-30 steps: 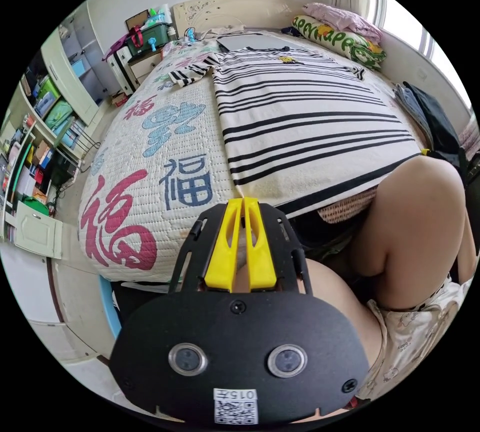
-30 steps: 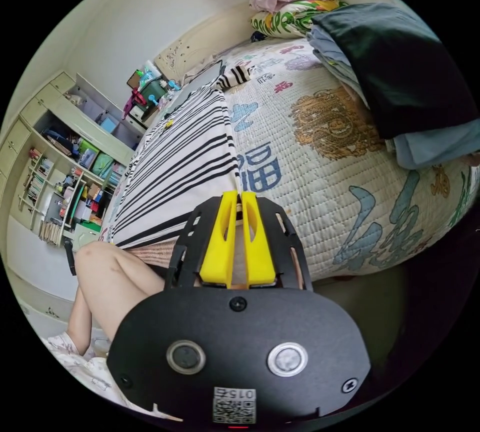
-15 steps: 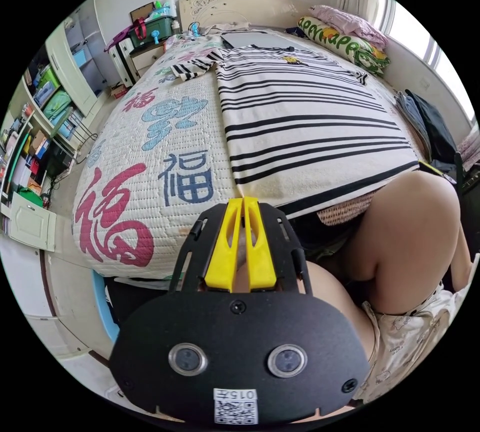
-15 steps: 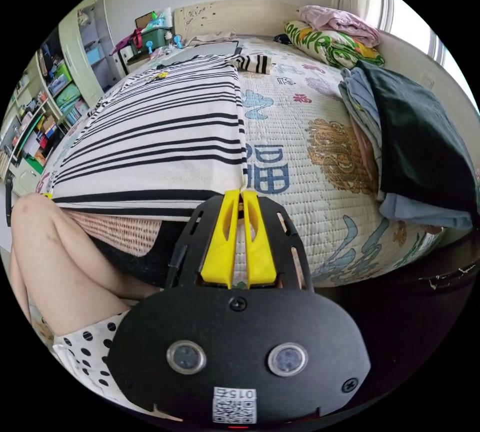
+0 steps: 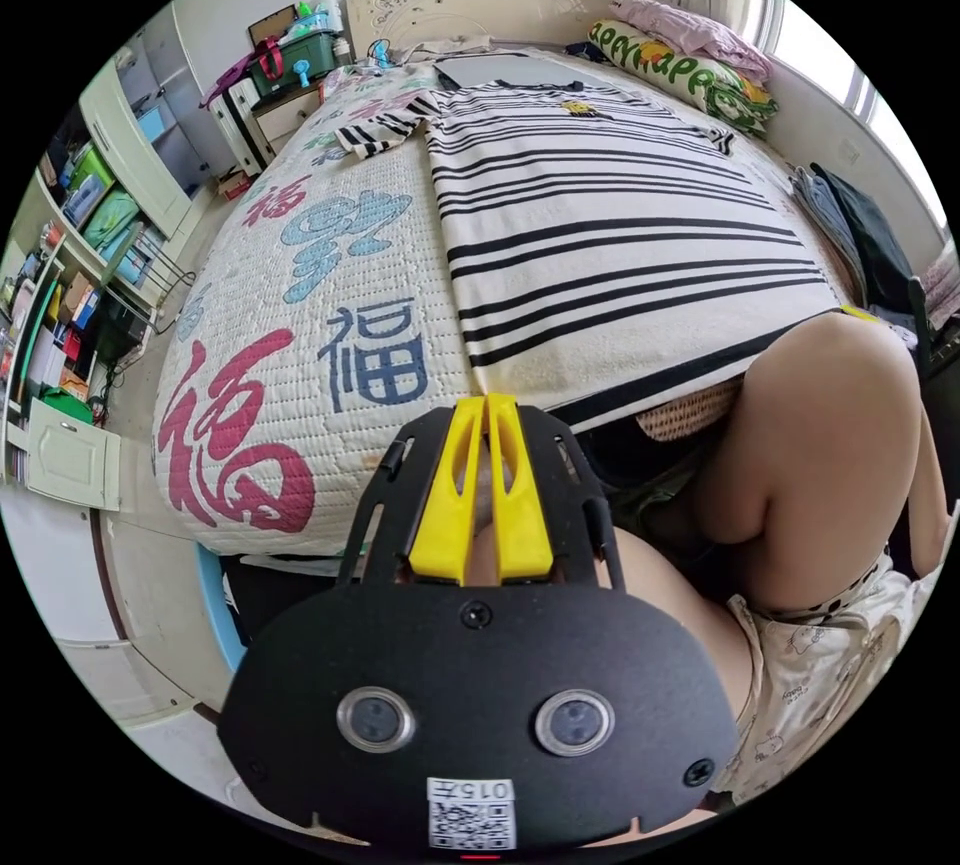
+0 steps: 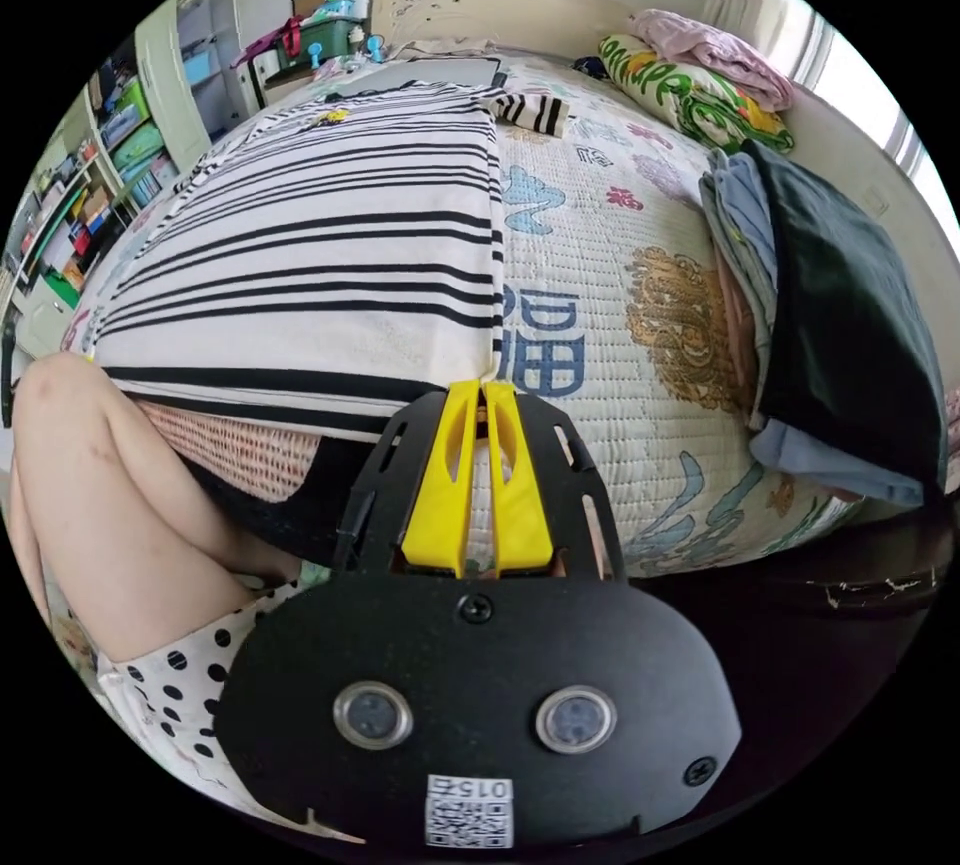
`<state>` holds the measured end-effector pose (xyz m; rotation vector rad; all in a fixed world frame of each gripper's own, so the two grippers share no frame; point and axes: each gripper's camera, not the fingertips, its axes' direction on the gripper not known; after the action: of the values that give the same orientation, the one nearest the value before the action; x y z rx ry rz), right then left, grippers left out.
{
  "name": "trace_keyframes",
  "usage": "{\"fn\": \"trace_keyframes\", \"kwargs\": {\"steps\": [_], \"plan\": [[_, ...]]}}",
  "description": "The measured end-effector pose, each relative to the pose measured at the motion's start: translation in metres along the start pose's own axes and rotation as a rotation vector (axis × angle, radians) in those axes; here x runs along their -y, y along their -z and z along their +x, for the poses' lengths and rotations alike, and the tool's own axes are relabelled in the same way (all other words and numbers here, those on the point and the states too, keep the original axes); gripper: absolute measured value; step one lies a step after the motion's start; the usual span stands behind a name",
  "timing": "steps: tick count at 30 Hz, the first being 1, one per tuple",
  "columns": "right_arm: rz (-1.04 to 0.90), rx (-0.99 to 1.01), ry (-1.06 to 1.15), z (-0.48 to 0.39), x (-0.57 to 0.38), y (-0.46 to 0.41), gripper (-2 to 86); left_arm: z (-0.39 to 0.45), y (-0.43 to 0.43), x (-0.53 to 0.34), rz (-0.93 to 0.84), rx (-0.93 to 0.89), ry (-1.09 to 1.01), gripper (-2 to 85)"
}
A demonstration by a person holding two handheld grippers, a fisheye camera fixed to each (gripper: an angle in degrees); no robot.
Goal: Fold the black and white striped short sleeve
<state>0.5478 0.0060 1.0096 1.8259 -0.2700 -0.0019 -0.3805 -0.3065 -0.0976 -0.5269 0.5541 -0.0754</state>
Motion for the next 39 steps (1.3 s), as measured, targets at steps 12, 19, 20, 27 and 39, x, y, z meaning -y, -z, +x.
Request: {"fn": "trace_keyframes", "kwargs": {"steps": [12,19,20,27,39], "plan": [[0.076,0.002,-0.009,-0.015,-0.067,-0.002,0.4,0.006,0.007,-0.002,0.018,0.012,0.002,0.3],[0.098,0.015,-0.032,-0.024,-0.093,0.013,0.7,0.005,0.01,-0.002,0.015,0.006,0.02,0.3],[0.099,0.034,-0.046,-0.022,-0.096,0.018,0.8,0.005,0.011,-0.002,0.015,0.005,0.023,0.3],[0.117,0.194,-0.232,-0.003,-0.116,0.051,3.6,0.006,0.014,-0.003,0.019,0.009,0.017,0.3],[0.028,0.172,-0.135,-0.033,-0.124,0.119,-0.4,0.008,0.016,-0.002,0.009,0.017,-0.003,0.3]]}}
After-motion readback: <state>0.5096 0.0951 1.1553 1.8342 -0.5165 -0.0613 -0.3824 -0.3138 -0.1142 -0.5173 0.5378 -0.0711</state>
